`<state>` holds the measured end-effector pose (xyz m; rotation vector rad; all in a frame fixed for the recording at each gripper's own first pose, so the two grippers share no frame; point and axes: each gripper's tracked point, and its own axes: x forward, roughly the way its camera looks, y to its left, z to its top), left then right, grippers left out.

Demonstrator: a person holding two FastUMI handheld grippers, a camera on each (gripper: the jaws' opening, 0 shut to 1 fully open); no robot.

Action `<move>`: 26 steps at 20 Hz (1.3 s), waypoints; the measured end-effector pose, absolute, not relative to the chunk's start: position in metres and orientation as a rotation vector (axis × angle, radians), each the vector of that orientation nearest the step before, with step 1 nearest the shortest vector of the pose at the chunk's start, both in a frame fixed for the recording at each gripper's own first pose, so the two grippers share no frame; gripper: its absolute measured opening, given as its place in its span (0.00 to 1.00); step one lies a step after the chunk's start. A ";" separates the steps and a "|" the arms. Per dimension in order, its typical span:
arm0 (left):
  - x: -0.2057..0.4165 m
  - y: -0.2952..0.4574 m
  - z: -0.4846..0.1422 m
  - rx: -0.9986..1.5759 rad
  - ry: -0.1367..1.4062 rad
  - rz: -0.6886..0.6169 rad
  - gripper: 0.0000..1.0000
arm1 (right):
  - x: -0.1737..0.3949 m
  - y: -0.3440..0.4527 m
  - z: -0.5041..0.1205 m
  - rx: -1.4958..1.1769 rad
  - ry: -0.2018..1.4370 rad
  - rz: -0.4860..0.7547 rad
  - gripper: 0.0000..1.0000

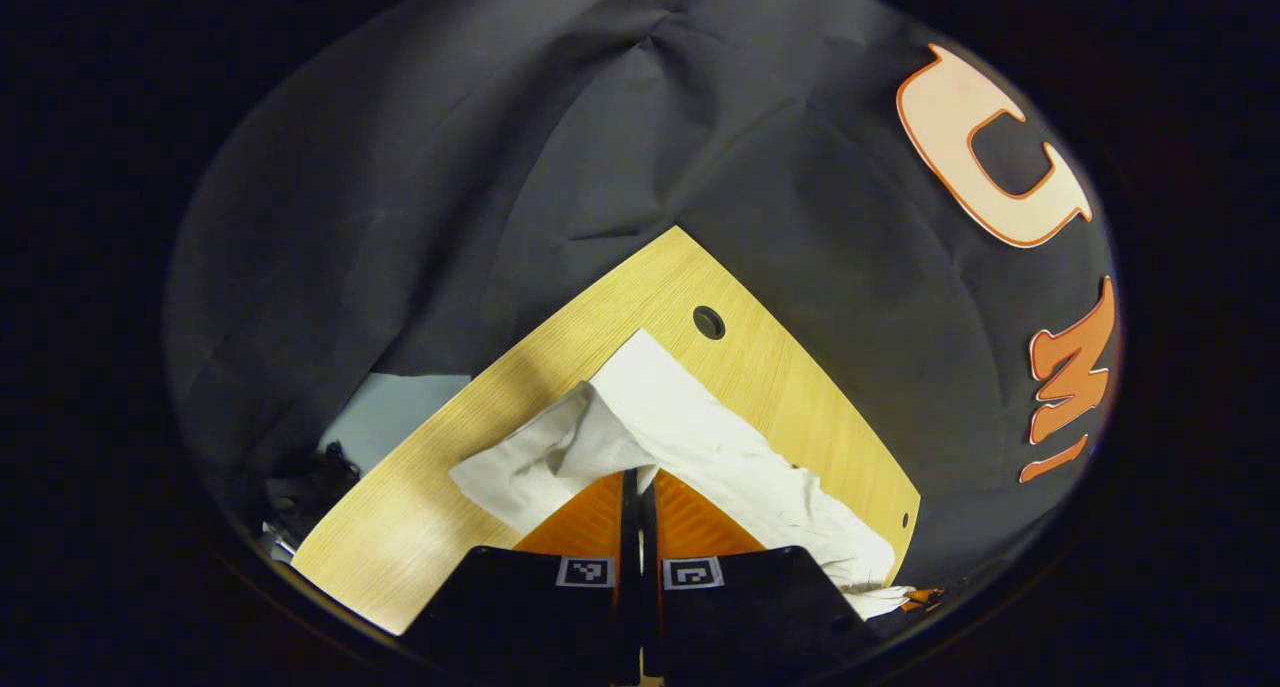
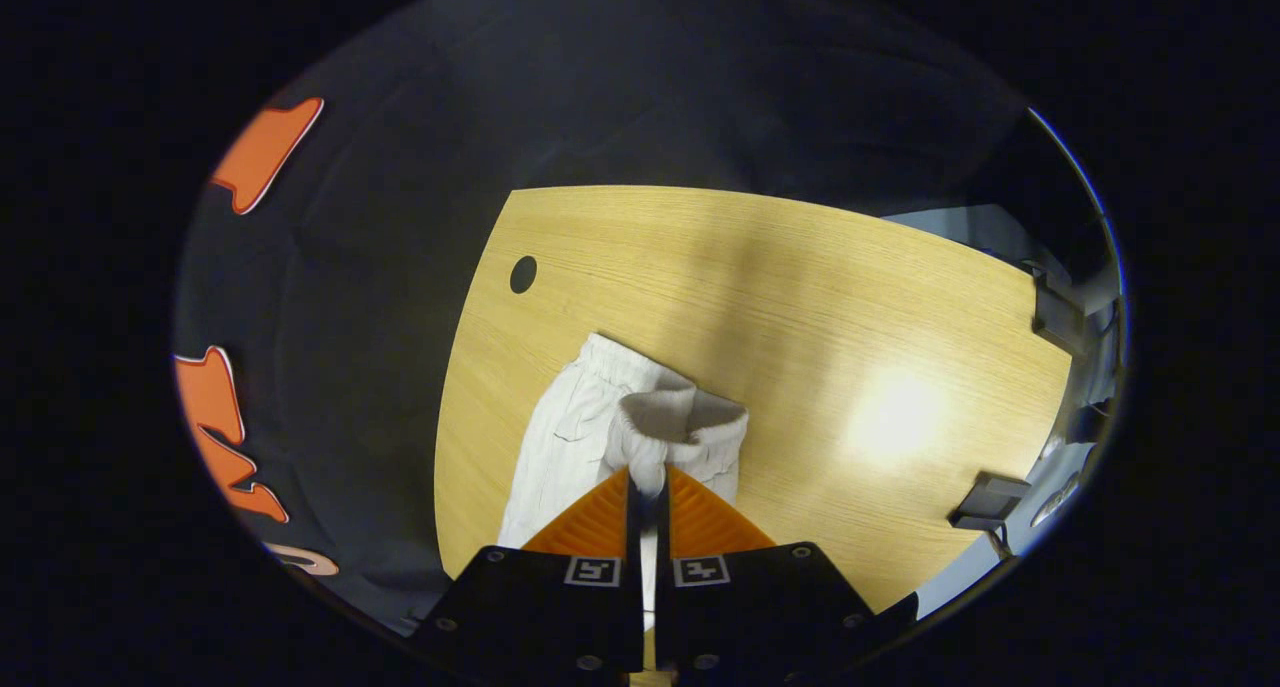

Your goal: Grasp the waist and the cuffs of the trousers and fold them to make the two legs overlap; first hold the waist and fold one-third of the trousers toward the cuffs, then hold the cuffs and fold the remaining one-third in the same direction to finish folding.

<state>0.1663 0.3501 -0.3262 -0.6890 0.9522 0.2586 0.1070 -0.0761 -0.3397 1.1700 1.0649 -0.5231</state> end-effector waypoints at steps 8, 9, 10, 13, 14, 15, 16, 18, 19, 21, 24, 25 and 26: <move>0.217 0.345 -0.364 -0.646 1.104 0.151 0.04 | 0.154 -0.058 -0.350 1.356 1.087 -0.552 0.05; 0.218 0.345 -0.366 -0.627 1.123 0.136 0.04 | 0.158 -0.057 -0.354 1.359 1.091 -0.561 0.05; 0.221 0.343 -0.367 -0.608 1.143 0.119 0.04 | 0.163 -0.056 -0.357 1.358 1.096 -0.565 0.05; 0.233 0.342 -0.367 -0.555 1.171 0.090 0.04 | 0.178 -0.051 -0.363 1.388 1.091 -0.563 0.05; 0.238 0.341 -0.367 -0.552 1.170 0.093 0.04 | 0.182 -0.049 -0.366 1.395 1.089 -0.558 0.05; 0.247 0.341 -0.366 -0.560 1.154 0.100 0.04 | 0.186 -0.050 -0.368 1.402 1.077 -0.553 0.05; 0.256 0.342 -0.365 -0.581 1.129 0.113 0.04 | 0.192 -0.051 -0.369 1.405 1.065 -0.543 0.05; 0.273 0.344 -0.363 -0.638 1.053 0.151 0.04 | 0.204 -0.051 -0.367 1.420 1.030 -0.521 0.05; 0.280 0.345 -0.363 -0.665 1.021 0.172 0.05 | 0.211 -0.052 -0.364 1.433 1.003 -0.511 0.05; 0.286 0.360 -0.367 -0.704 0.963 0.258 0.05 | 0.226 -0.053 -0.364 1.478 0.934 -0.485 0.05; 0.287 0.363 -0.376 -0.796 0.934 0.325 0.08 | 0.228 -0.056 -0.360 1.548 0.868 -0.477 0.06; 0.288 0.362 -0.375 -0.815 0.930 0.331 0.09 | 0.232 -0.056 -0.357 1.536 0.857 -0.463 0.13; 0.290 0.358 -0.376 -0.819 0.932 0.327 0.18 | 0.235 -0.056 -0.353 1.524 0.838 -0.441 0.10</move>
